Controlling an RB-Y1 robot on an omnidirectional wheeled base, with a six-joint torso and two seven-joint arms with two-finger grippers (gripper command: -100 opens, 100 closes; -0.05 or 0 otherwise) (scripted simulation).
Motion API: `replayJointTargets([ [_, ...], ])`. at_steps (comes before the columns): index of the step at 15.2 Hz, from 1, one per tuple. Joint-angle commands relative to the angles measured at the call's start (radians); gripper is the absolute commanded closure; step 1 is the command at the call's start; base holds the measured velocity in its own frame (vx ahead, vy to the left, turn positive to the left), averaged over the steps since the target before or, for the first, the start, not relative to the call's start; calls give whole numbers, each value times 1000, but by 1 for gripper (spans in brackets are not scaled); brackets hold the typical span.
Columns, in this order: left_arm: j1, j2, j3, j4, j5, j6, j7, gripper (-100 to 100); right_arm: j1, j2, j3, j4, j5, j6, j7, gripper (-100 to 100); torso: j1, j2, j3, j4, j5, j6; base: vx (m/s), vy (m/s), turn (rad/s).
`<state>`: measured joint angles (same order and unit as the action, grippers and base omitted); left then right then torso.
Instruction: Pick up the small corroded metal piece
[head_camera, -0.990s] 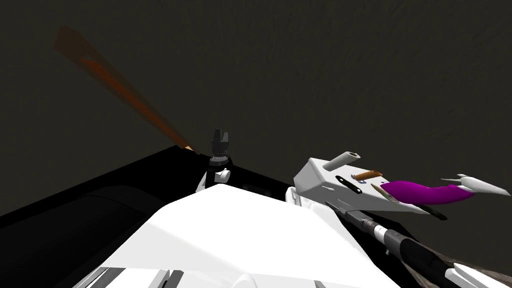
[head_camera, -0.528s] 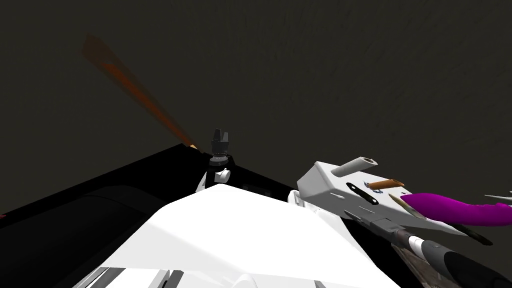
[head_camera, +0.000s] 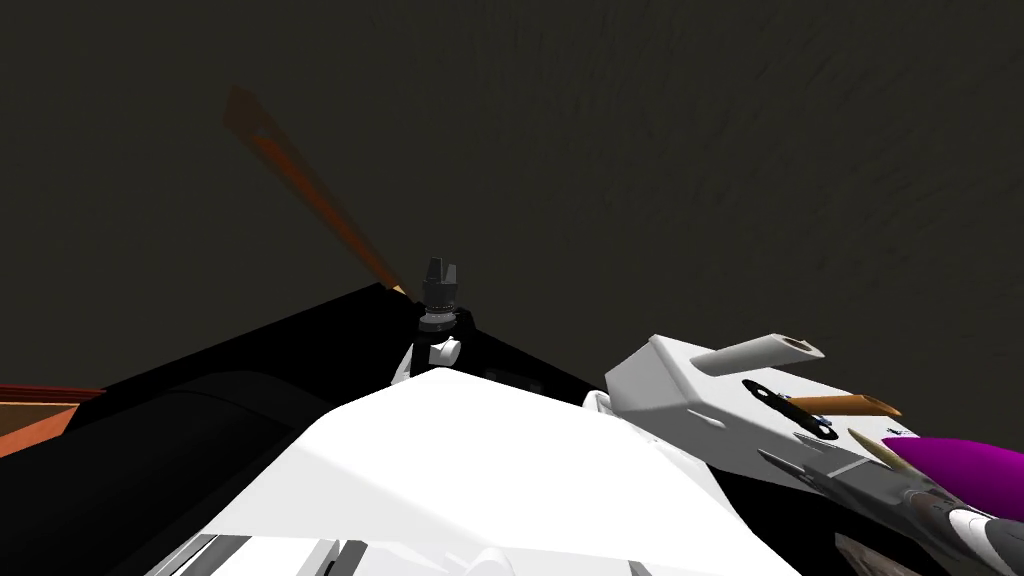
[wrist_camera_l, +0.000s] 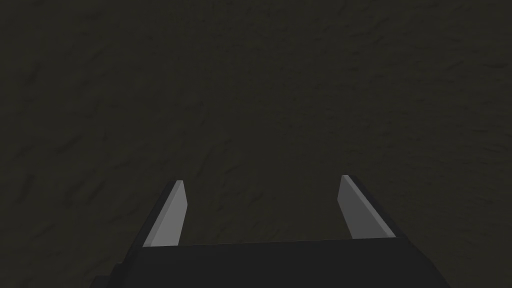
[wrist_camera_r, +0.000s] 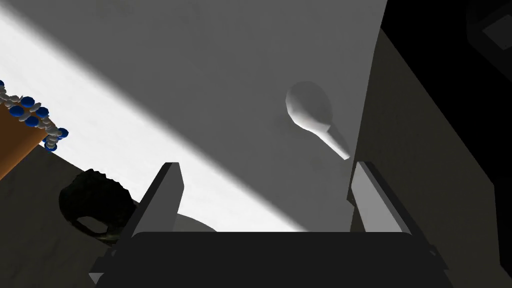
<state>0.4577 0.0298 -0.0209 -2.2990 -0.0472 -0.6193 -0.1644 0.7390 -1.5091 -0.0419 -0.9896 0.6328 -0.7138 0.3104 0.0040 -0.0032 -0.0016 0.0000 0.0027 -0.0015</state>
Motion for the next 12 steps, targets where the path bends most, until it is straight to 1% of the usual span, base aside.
replayJointTargets([
  [1,0,0,0,0,0,0,0,0,-2,-28,-4,32,25,-6,12,-100,0,0,0,0,0,0,29,25,81],
  [2,0,0,0,0,0,0,0,0,3,-46,-11,48,38,-9,18,-100,0,0,0,0,0,0,34,30,134],
  [3,0,0,0,0,0,0,0,0,3,-46,-11,48,38,-9,18,-100,-1,0,0,0,0,-1,31,28,97],
  [4,0,0,0,0,0,0,0,0,11,-71,-21,71,56,-14,28,-100,0,0,0,0,0,0,36,37,93],
  [5,0,0,0,0,0,0,0,0,13,-78,-24,77,61,-16,30,-100,0,0,0,0,0,0,35,41,111],
  [6,0,0,0,0,0,0,0,0,12,-63,-18,57,51,-7,24,-100,0,0,0,0,0,0,19,22,46],
  [7,0,0,0,0,0,0,0,0,-1,-33,-3,63,59,10,37,-100,0,0,0,0,0,0,16,-12,81],
  [9,0,0,0,0,0,0,0,0,-8,-8,8,65,62,24,46,-100,-5,1,1,0,-2,0,24,-48,122],
  [10,0,0,0,0,0,0,0,0,-15,-24,8,71,63,9,38,-100,-6,1,1,0,-2,0,15,-32,43],
  [11,0,0,0,0,0,0,0,0,-14,-21,7,71,62,11,41,100,-6,1,1,0,-2,0,3,-7,-11],
  [12,0,0,0,0,0,0,0,0,-13,-20,8,70,62,9,42,100,-7,1,1,1,-2,-1,-3,5,-22],
])
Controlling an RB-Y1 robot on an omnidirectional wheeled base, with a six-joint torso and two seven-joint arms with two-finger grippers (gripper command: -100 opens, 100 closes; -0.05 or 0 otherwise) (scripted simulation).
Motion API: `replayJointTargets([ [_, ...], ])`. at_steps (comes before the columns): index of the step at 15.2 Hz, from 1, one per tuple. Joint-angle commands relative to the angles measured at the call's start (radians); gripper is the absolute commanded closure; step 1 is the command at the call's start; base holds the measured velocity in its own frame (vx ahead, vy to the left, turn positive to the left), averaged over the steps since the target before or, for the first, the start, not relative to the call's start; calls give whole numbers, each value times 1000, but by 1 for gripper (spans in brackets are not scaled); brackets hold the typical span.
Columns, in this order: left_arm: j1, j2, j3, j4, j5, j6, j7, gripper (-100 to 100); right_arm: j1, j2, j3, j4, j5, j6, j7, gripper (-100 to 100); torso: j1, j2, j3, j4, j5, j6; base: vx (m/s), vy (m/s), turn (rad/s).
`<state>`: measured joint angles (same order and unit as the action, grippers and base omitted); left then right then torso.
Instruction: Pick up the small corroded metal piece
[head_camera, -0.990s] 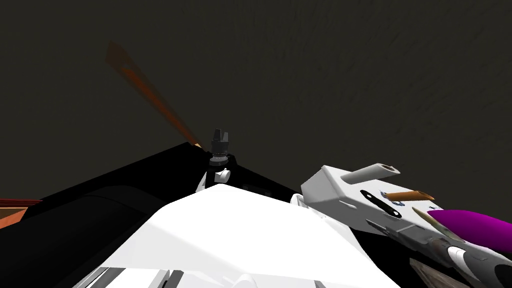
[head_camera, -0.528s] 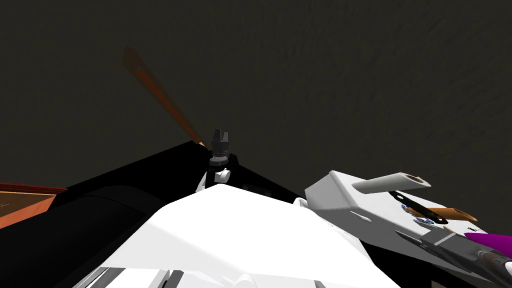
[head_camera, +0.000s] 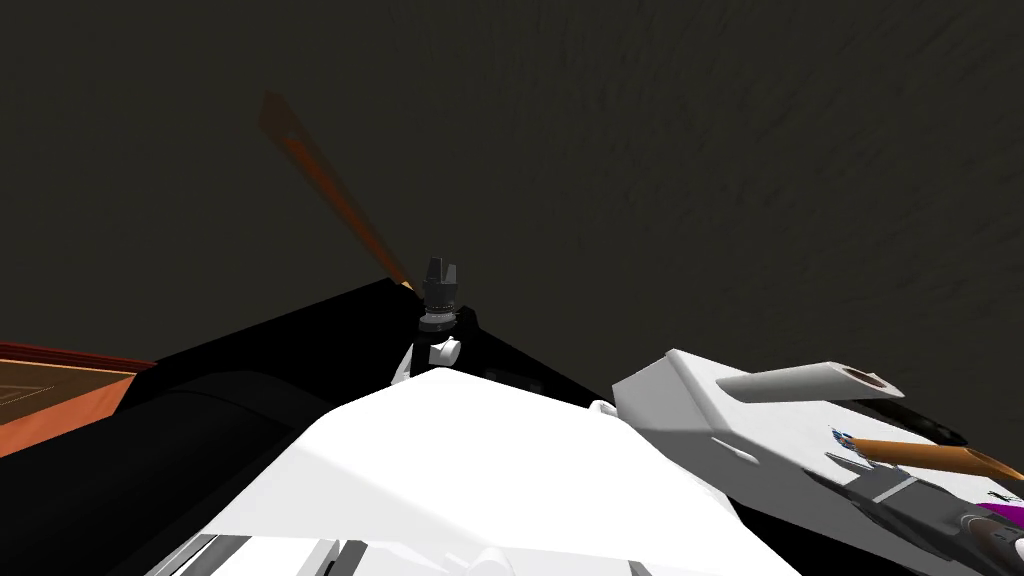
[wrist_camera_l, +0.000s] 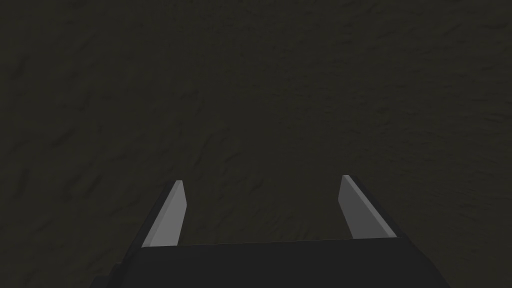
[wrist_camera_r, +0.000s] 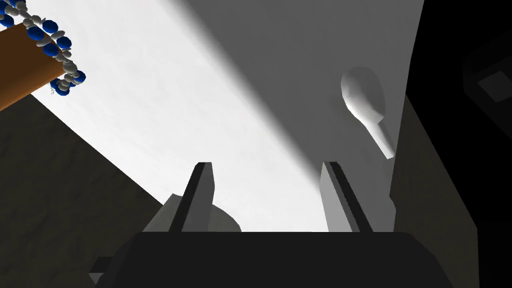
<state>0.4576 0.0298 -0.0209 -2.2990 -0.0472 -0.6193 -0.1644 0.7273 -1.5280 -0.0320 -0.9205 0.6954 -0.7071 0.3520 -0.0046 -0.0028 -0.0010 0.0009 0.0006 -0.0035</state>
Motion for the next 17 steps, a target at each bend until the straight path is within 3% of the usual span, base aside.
replayJointTargets([
  [1,0,0,0,0,0,0,0,0,0,0,0,0,0,0,0,100,0,0,0,0,0,0,-4,7,-11],
  [3,0,0,0,0,0,0,0,0,0,0,0,0,0,-1,0,100,-2,-1,-1,0,-1,-1,0,0,0],
  [4,0,0,0,0,0,0,0,0,16,-33,-21,-7,-6,-7,-12,100,-3,-2,-1,0,-1,-1,-8,14,-103],
  [7,0,0,0,0,0,0,0,0,4,-26,-13,4,-3,-13,-6,100,-2,-1,-1,0,0,0,-12,22,-53],
  [8,0,0,0,0,0,0,0,0,-28,-42,-13,-2,7,11,-21,-100,-2,-2,-1,0,-1,-1,-16,16,-30],
  [11,0,0,0,0,0,0,0,0,-84,-66,-9,-10,25,46,-44,-100,-2,0,0,0,0,-1,-46,28,-47],
  [17,0,0,0,0,0,0,0,0,-123,-85,-12,-11,35,75,-57,-100,-3,-1,-1,0,-1,-1,-27,12,-14],
])
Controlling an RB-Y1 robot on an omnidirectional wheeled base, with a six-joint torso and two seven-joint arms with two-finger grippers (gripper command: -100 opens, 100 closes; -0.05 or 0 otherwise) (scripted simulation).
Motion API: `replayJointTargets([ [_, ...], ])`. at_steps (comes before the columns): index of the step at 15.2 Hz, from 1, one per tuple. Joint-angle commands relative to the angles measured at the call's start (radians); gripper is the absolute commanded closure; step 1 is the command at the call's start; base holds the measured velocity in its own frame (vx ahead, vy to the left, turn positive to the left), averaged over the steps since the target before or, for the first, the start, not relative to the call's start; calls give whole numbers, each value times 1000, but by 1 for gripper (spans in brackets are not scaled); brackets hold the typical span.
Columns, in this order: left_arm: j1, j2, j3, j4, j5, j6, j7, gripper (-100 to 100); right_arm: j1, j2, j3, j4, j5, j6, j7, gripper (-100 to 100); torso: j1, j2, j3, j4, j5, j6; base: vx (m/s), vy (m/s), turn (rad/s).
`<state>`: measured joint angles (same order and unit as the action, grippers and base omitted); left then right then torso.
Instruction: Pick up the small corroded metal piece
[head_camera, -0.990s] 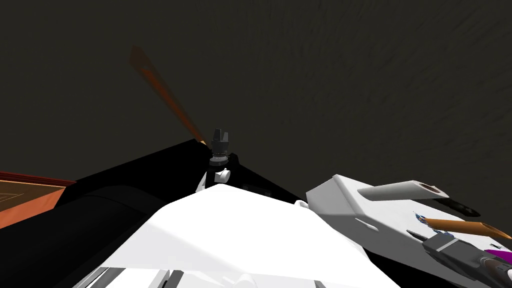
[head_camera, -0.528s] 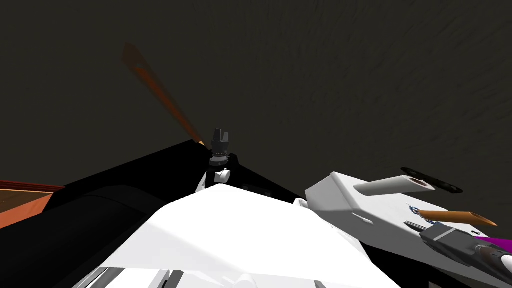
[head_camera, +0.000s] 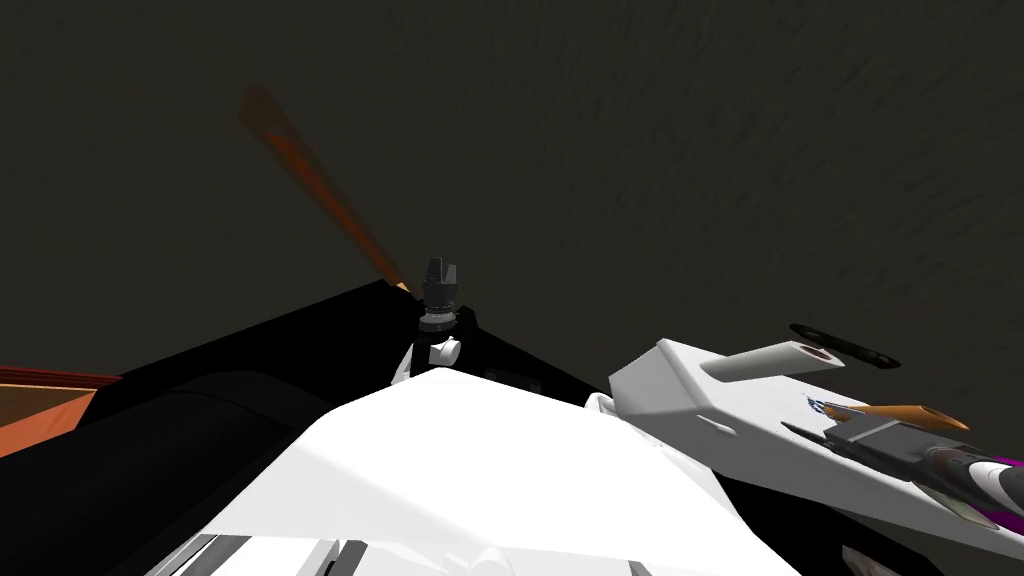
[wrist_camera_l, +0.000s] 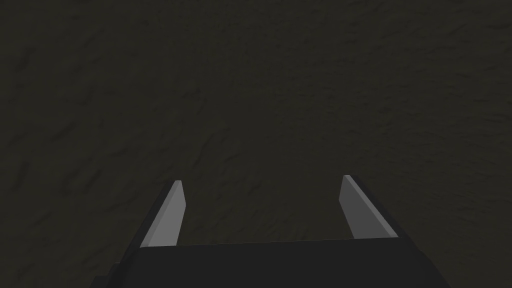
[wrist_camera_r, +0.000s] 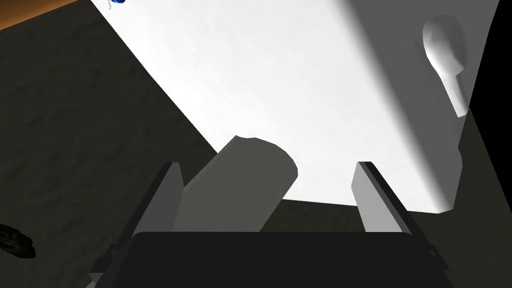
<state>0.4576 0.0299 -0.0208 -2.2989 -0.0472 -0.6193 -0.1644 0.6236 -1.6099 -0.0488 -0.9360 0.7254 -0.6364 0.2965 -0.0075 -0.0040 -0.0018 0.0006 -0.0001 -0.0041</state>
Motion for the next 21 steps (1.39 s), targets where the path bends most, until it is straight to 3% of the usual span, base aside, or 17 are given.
replayJointTargets([
  [1,0,0,0,0,0,0,0,0,-28,-6,4,5,7,10,-5,-100,0,0,0,0,0,0,-15,6,-14],
  [7,0,0,0,0,0,0,0,0,-52,-17,-1,3,14,29,-13,-100,0,0,0,0,0,0,-19,6,-10],
  [8,0,0,0,0,0,0,0,0,-57,-44,-38,21,12,51,3,-100,0,0,0,0,0,0,-10,-22,-7],
  [9,0,0,0,0,0,0,0,0,-57,-44,-38,21,12,51,3,-100,-1,0,0,0,0,0,3,-45,16],
  [13,0,0,0,0,0,0,0,0,-33,-69,-84,60,-6,62,37,-100,-5,-4,-2,-1,-1,0,47,-63,41],
  [16,0,0,0,0,0,0,0,0,-33,-69,-84,60,-6,62,37,-100,-4,-6,-4,-2,-1,0,57,-37,12],
  [17,0,0,0,0,0,0,0,0,-14,-82,-112,87,-18,67,59,-100,-3,-5,-3,-1,-1,0,54,-38,33],
  [20,0,0,0,0,0,0,0,0,-9,-85,-120,94,-22,68,66,-100,-5,-6,-4,-2,-1,0,66,-60,40],
  [21,0,0,0,0,0,0,0,0,8,-97,-145,117,-34,71,86,-100,-5,-6,-4,-2,-1,0,78,-65,62],
])
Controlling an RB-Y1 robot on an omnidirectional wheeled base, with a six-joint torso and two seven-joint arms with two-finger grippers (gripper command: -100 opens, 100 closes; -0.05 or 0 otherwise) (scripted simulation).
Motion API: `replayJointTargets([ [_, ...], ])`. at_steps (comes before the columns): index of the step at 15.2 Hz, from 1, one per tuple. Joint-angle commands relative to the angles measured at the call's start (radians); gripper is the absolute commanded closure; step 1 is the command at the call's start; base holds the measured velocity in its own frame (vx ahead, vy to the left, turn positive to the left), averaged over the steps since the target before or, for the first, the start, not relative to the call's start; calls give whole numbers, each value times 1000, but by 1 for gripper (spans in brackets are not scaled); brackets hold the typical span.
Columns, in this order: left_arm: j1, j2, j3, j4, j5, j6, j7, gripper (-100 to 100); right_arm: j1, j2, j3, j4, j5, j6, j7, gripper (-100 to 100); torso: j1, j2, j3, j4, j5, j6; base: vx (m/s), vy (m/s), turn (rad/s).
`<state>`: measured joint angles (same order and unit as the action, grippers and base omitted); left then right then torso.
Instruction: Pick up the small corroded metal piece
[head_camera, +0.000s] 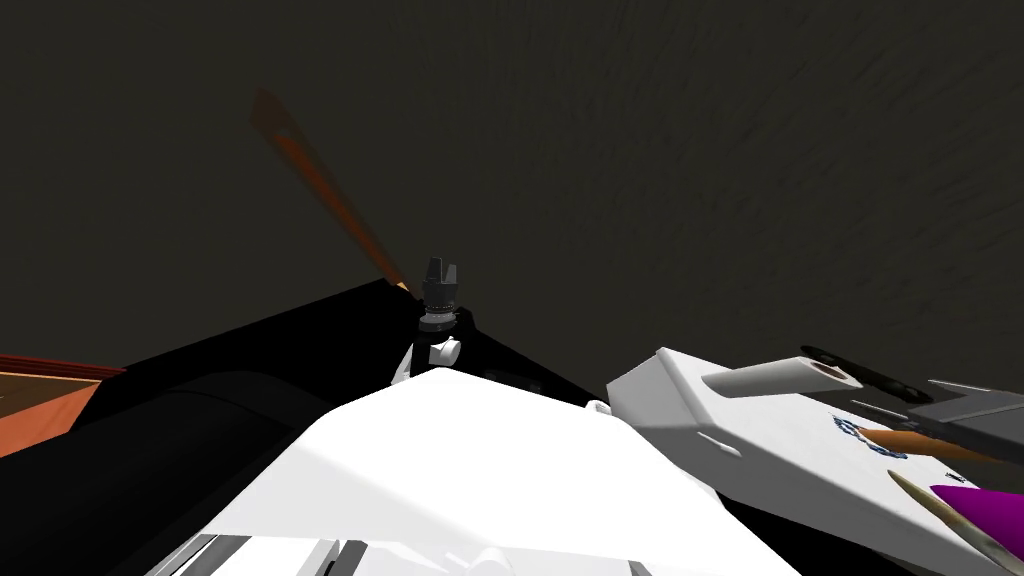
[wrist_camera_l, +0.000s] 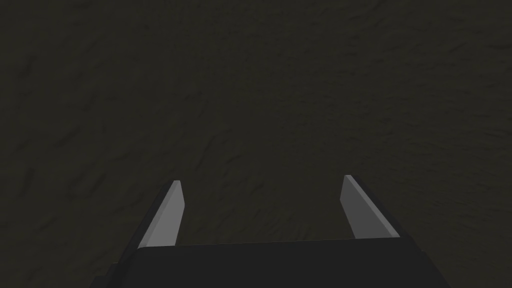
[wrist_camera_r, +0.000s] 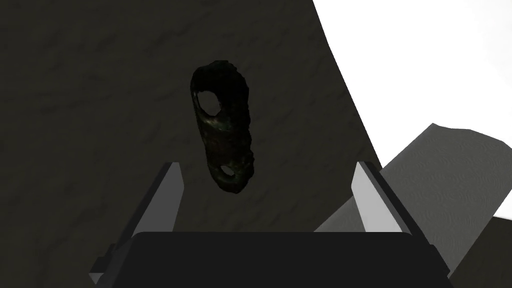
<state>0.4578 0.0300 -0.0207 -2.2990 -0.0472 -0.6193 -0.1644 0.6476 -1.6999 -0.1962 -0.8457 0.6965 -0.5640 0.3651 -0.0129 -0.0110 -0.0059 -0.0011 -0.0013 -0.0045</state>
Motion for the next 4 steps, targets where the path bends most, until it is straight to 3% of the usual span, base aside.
replayJointTargets([
  [1,0,0,0,0,0,0,0,0,-14,-9,-1,30,-6,-1,20,-100,0,0,0,0,0,0,97,-68,64],
  [3,0,0,0,0,0,0,0,0,-26,-5,13,25,-3,-3,15,-100,1,0,0,0,0,0,39,-28,17],
  [4,0,0,0,0,0,0,0,0,-26,-5,12,24,-3,-3,15,100,2,2,1,0,0,0,10,-7,3],
])
